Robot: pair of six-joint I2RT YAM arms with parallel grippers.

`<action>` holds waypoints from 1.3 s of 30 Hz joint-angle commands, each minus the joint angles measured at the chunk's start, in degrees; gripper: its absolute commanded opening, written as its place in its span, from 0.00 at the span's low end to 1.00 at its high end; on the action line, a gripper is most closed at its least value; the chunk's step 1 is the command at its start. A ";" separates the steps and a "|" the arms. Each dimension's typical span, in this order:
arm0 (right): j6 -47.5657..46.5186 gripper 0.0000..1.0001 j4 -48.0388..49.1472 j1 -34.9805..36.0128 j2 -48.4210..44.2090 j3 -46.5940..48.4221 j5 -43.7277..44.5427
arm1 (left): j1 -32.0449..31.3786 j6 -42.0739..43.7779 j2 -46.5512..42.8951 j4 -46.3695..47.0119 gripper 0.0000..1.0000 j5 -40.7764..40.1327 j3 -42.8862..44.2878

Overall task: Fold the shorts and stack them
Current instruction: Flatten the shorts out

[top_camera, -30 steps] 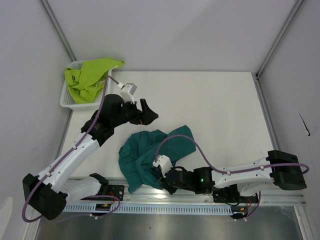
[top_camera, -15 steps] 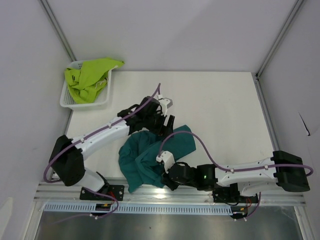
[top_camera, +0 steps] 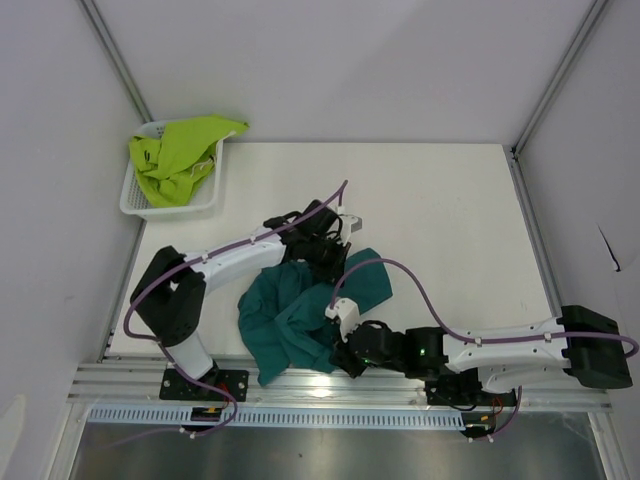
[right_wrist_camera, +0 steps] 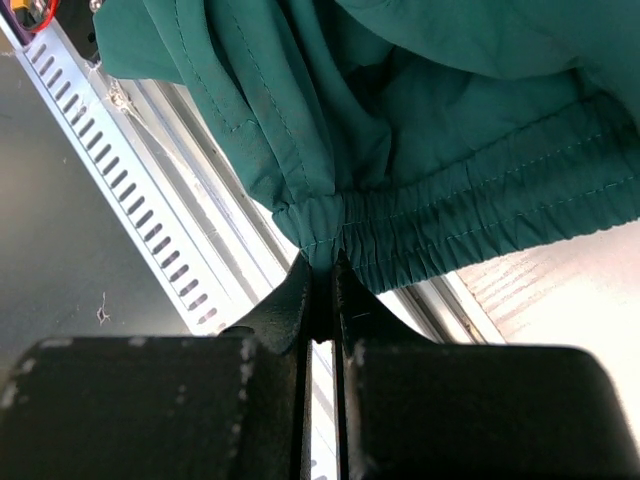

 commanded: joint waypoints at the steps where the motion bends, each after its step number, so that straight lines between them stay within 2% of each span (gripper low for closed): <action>1: 0.98 0.00 0.75 -0.60 -2.40 -0.98 0.32 | -0.42 1.76 0.74 0.62 0.00 5.61 2.97; 4: 1.25 0.00 0.31 -0.95 -3.02 -1.33 0.75 | 0.54 0.53 -1.01 -0.79 0.00 2.37 4.11; 7: 1.68 0.00 -0.83 -2.09 -3.11 -1.68 1.37 | 5.71 -4.29 -6.00 -0.18 0.00 -1.76 4.37; 10: 2.47 0.00 -2.67 -3.49 -3.29 -1.33 2.59 | 15.19 -10.18 -12.94 0.70 0.00 -7.03 2.98; 13: 3.18 0.00 -3.90 -4.72 -3.99 -1.51 3.13 | 20.30 -15.28 -19.37 1.84 0.00 -14.58 0.61; 14: 3.70 0.00 -4.17 -5.69 -4.16 -1.59 3.13 | 22.84 -16.42 -24.00 2.63 0.00 -16.87 -1.06; 19: 4.85 0.00 -6.54 -7.19 -4.78 -1.86 3.83 | 24.80 -22.32 -36.60 4.57 0.00 -33.19 -9.68; 22: 5.46 0.00 -7.86 -7.54 -5.04 -1.77 4.53 | 25.42 -23.99 -42.14 5.54 0.00 -37.79 -14.25; 28: 6.34 0.00 -10.41 -7.72 -6.80 -2.12 5.33 | 27.88 -23.21 -43.74 4.32 0.05 -38.51 -14.53; 32: 6.70 0.00 -12.08 -7.45 -8.03 -2.56 5.24 | 30.34 -21.89 -43.21 2.99 0.12 -39.04 -13.56; 39: 8.10 0.00 -15.68 -6.93 -9.97 -3.35 7.35 | 36.48 -20.57 -42.59 3.60 0.16 -35.35 -15.31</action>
